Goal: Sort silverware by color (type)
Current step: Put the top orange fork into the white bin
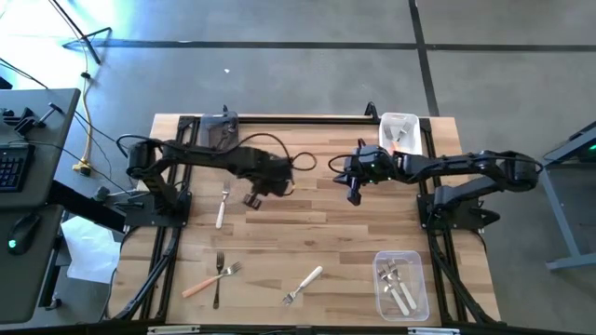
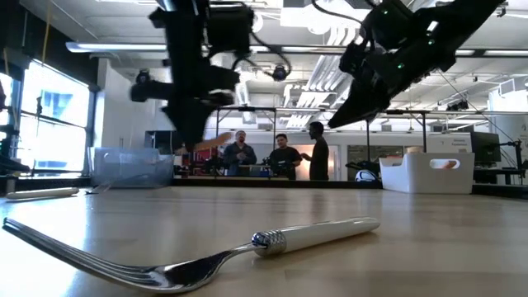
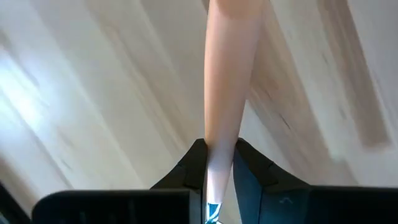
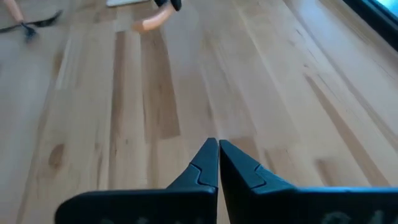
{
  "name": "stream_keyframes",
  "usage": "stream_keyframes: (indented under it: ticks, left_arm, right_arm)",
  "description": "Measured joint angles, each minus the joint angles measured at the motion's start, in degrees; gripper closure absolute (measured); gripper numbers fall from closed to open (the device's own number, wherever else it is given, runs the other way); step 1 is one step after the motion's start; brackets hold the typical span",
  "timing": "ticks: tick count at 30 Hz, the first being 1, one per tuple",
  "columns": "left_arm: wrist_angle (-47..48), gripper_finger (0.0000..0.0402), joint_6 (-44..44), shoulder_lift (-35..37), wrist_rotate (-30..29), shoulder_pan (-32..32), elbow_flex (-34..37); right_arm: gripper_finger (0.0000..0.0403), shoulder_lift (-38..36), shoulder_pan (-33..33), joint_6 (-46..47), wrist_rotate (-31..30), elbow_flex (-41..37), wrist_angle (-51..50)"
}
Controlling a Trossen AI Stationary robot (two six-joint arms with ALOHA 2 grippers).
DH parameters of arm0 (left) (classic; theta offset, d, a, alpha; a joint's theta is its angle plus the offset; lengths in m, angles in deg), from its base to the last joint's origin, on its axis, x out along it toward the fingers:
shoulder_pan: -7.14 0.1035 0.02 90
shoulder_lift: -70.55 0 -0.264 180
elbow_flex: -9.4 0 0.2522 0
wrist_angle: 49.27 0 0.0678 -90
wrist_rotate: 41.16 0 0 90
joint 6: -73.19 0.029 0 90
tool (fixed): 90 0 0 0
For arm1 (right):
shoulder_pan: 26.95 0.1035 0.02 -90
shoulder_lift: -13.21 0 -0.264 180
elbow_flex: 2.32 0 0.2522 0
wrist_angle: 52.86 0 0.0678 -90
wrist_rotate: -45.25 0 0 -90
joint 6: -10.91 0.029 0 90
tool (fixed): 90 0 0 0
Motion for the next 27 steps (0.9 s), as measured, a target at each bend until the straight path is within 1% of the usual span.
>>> stream_keyframes:
  ticks: [4, 9, 15, 18, 21, 27]
  left_arm:
    - [-4.3, 0.0369, 3.96, -5.91, 0.63, 0.66, -6.49]
    - [-5.77, 0.0369, 9.68, -15.08, 1.23, 0.65, -16.1]
    - [-7.38, 0.0369, 13.24, -22.67, 6.4, 0.44, -25.06]
    - [-8.4, 0.0369, 14.97, -25.24, 6.54, 0.27, -27.67]
    - [-9.18, 0.0369, 15.95, -26.99, 6.66, 0.2, -28.82]
    - [-9.91, 0.0369, 15.41, -29.1, 9.44, 0.22, -29.32]
  right_arm:
    - [0.0403, -5.37, 1.23, 1.57, -3.85, -0.01, -6.98]
    - [0.0403, -12.34, 3.95, 5.73, -8.26, 0.01, -14.85]
    - [0.0403, -18.93, 7.22, 10.37, -12.81, -0.01, -22.07]
    - [0.0403, -21.01, 8.17, 11.66, -13.8, -0.01, -23.92]
    - [0.0403, -22.01, 8.65, 12.28, -13.86, -0.01, -24.66]
    - [0.0403, -22.19, 8.79, 12.93, -13.88, 0.01, -25.35]
